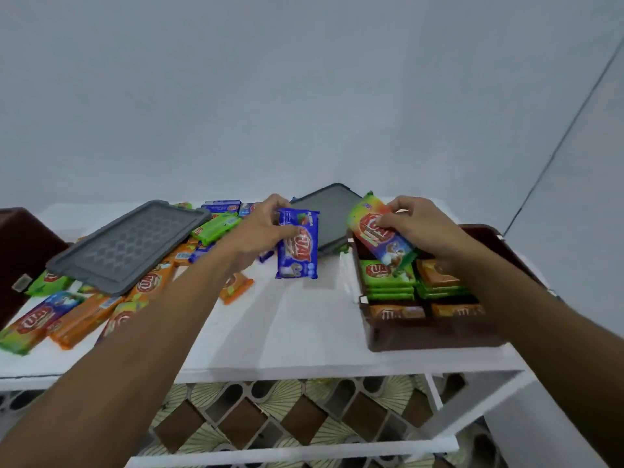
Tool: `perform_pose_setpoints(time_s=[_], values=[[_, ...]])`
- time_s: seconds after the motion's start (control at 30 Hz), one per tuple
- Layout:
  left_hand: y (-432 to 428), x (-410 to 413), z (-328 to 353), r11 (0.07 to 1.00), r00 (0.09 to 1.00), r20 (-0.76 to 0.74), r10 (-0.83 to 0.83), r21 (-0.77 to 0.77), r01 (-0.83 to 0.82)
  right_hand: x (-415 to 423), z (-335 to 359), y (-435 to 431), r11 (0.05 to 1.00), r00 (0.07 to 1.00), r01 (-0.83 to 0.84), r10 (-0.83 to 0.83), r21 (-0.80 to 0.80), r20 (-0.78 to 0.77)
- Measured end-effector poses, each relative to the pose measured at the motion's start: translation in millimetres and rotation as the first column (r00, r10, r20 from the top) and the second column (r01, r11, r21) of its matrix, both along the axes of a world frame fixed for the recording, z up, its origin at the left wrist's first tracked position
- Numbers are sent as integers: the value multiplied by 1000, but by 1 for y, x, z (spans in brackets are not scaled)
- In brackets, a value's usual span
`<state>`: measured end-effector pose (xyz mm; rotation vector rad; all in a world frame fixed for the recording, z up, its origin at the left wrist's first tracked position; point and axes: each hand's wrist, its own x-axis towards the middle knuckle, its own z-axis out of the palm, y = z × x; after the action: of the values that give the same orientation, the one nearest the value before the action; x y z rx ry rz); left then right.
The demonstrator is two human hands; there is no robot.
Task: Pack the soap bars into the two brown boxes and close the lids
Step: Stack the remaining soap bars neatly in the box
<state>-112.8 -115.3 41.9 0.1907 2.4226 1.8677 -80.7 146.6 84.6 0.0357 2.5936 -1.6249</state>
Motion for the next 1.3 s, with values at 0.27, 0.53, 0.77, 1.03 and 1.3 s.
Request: perform_pose_setpoints(time_s=[0.27, 0.53, 0.77, 1.03, 1.3], values=[[111, -9, 34, 991, 994, -101, 37, 131, -24, -10, -10, 118, 976, 998, -60, 57, 212, 21], [169, -3, -7, 893, 977, 73, -202, -396, 215, -18, -29, 164, 665, 926, -360, 341, 655, 163], [189, 6, -19, 388, 882, 149, -447, -856, 342, -18, -51, 156, 311, 752, -605, 526, 733, 398], [193, 21, -30, 131, 830, 238, -504, -929, 346, -18, -73, 162, 164, 655, -684, 568, 711, 498], [196, 23, -29, 112, 824, 316, -471, -905, 411, -21, -77, 164, 188, 648, -689, 592, 700, 479]])
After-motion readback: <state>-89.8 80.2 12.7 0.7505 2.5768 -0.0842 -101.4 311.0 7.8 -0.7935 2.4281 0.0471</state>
